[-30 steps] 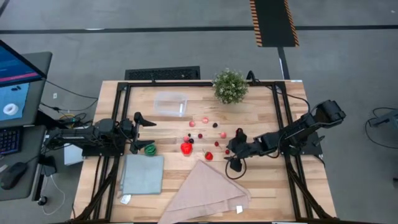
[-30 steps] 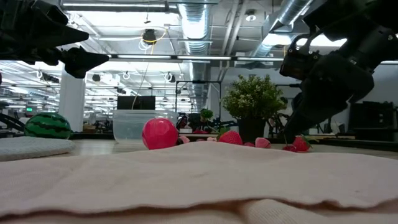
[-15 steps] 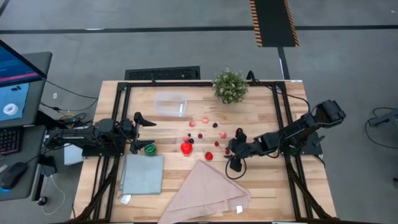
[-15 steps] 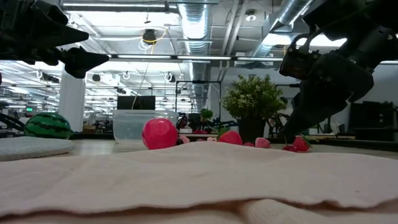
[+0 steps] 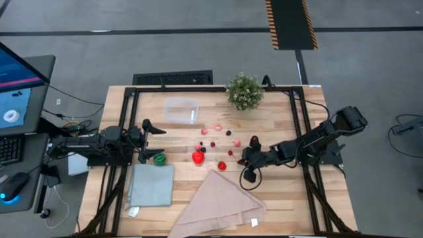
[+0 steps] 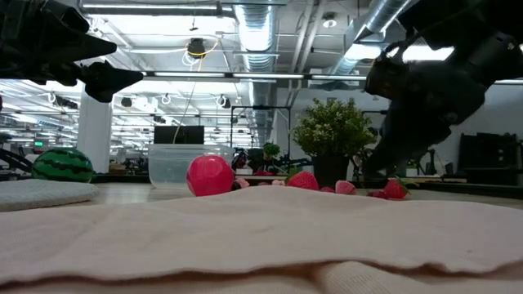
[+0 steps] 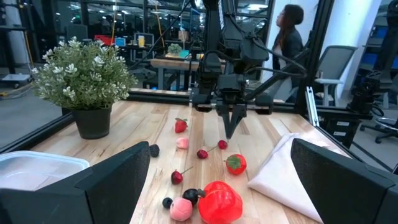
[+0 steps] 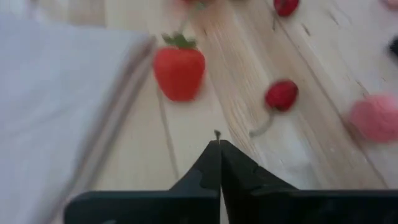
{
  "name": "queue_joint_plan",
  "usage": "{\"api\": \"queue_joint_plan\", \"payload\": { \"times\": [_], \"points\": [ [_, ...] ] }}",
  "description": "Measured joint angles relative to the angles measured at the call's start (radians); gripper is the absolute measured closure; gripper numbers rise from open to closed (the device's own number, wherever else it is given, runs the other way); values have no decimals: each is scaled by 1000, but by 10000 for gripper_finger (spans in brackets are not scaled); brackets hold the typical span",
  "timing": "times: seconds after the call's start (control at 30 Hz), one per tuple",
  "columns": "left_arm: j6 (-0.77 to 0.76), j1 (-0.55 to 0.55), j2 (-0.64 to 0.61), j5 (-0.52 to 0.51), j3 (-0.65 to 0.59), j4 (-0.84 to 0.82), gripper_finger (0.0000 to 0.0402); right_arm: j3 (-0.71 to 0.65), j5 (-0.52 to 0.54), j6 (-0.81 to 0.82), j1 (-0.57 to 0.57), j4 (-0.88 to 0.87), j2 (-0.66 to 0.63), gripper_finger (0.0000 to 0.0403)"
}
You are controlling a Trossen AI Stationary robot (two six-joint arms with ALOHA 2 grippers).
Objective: Pick and placing Produce into tupperware
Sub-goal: Put the red cherry into the transparent container
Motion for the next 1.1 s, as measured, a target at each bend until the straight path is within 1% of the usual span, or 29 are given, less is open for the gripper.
{"api": "queue_joint_plan", "payload": {
  "times": [0.07, 0.17, 0.27, 0.43, 0.53, 0.63, 0.83, 0.9, 1.0, 1.1],
  "points": [
    [0, 0, 0, 0, 0, 0, 20, 0, -19, -3, -2, 30, 0, 388],
    [0, 0, 0, 0, 0, 0, 20, 0, -43, 5, -10, 49, 0, 364],
    [0, 0, 0, -1, 0, 0, 20, 0, -42, 7, -14, 33, -1, 345],
    [0, 0, 0, -2, 0, 0, 20, 0, -43, 2, -13, 25, -1, 333],
    [-1, 0, 0, -2, 0, 0, 20, 0, -42, 12, -13, 23, -1, 316],
    [-1, 0, 0, -3, 0, 0, 20, 0, -40, 27, -13, 0, -1, 282],
    [-1, 0, 0, -3, 0, 0, 20, 0, -7, 27, -13, -9, -1, 184],
    [-1, 0, 0, -3, 0, 0, 20, 0, 5, 28, -13, -9, -1, 160],
    [-2, 0, 0, -3, 0, 0, 20, 0, 25, 27, -13, -8, -1, 140],
    [-2, 0, 0, -3, 0, 0, 20, 0, 36, 28, -13, -8, -1, 138]
  ]
}}
